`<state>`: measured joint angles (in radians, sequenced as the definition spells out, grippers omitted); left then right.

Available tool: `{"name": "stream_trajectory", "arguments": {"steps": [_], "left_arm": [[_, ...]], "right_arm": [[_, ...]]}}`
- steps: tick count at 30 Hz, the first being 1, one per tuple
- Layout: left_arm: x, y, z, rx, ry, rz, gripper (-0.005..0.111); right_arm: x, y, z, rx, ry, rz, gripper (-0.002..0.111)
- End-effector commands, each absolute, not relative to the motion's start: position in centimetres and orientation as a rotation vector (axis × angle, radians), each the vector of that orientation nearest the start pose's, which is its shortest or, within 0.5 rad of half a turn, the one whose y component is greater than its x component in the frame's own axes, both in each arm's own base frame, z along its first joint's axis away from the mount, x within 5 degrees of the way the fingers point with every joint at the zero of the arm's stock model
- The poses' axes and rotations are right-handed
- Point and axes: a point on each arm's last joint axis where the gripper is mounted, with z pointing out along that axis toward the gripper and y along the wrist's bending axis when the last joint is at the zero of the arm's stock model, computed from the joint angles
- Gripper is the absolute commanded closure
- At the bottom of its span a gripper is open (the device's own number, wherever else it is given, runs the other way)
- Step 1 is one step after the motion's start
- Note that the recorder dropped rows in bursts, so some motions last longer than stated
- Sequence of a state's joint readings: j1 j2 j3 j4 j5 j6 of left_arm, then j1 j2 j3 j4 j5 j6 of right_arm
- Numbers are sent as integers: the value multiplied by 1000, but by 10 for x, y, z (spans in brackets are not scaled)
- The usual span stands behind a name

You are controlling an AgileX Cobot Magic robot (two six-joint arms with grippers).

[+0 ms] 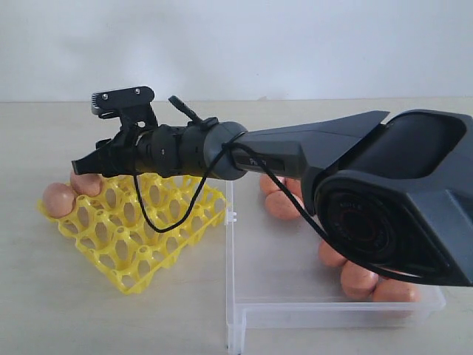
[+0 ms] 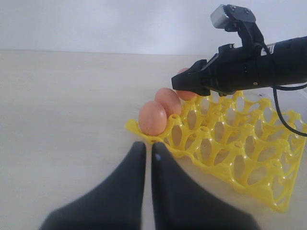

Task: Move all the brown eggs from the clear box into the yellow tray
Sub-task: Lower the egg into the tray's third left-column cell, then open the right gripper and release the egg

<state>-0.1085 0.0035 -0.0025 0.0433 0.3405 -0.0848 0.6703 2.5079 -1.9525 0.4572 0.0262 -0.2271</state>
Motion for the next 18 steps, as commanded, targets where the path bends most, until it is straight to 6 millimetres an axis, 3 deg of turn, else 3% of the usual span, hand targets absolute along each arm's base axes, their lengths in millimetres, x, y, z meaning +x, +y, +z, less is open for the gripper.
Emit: {"name": "stream_trajectory", "arguments": {"steps": [1,7,11,18], "left_arm": [[53,-5,183,51,1822,-102,103],[53,-5,183,51,1822,-102,103],[53,-5,183,51,1822,-102,103],[53,-5,183,51,1822,-102,103]], "right_arm": [[441,350,122,-499,2081,555,89],[439,351,120,-556,2088,533,63],[440,351,120,-553,2080,531,56],[440,350,133,-544,2050,535,55]]}}
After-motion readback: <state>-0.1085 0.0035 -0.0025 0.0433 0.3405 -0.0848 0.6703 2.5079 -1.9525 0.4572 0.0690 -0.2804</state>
